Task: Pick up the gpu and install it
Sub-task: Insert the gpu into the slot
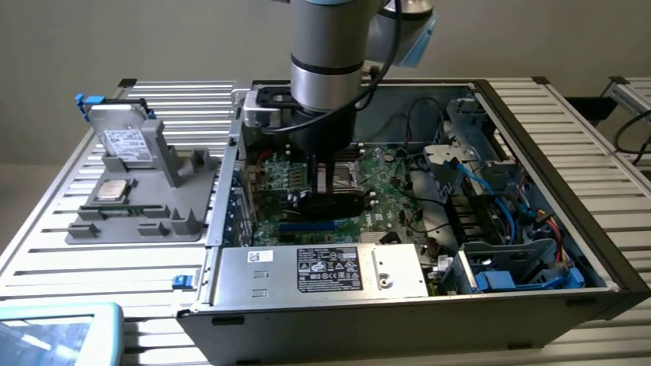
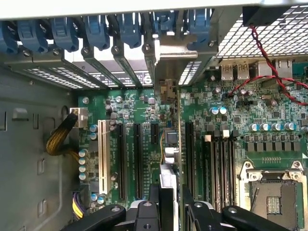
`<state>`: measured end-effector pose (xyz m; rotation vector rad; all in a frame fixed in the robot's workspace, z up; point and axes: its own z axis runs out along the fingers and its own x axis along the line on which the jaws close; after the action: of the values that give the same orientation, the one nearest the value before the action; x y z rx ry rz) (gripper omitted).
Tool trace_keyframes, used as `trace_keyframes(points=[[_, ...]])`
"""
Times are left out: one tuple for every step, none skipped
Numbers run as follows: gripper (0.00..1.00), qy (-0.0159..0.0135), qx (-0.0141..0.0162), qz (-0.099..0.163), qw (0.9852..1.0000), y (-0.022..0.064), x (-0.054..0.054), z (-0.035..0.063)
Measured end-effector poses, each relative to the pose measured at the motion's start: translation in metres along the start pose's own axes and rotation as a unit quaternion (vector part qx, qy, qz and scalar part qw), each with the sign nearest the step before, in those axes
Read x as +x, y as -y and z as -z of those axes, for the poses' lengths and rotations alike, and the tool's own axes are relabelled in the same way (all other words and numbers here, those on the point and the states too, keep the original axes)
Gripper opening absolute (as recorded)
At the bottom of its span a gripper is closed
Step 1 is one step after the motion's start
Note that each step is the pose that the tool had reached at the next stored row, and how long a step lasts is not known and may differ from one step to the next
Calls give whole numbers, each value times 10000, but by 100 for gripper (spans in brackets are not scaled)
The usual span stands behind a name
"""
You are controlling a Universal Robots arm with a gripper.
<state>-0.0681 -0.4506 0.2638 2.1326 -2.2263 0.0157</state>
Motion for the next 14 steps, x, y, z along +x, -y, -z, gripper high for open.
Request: trace_keyframes(points=[[28,0,0,0,10000,-4,0,-1],[28,1,0,0,10000,-8,0,-3],[28,1,1,1,10000,-11,0,-6],[28,2,1,1,10000,-14,-1,-12],[28,3,1,0,10000,-17,-1,-18],[28,2,1,0,10000,-20,-1,-24],[28,2,1,0,10000,-23,-1,-30],[28,1,1,1,10000,-26,-1,-35],[28,1,1,0,10000,-29,0,-38],[28,3,1,1,10000,-30,1,-41],[28,5,1,1,10000,-30,2,-44],[28,6,1,1,10000,-31,3,-46],[28,5,1,1,10000,-31,3,-46],[28,4,0,1,10000,-31,4,-46]])
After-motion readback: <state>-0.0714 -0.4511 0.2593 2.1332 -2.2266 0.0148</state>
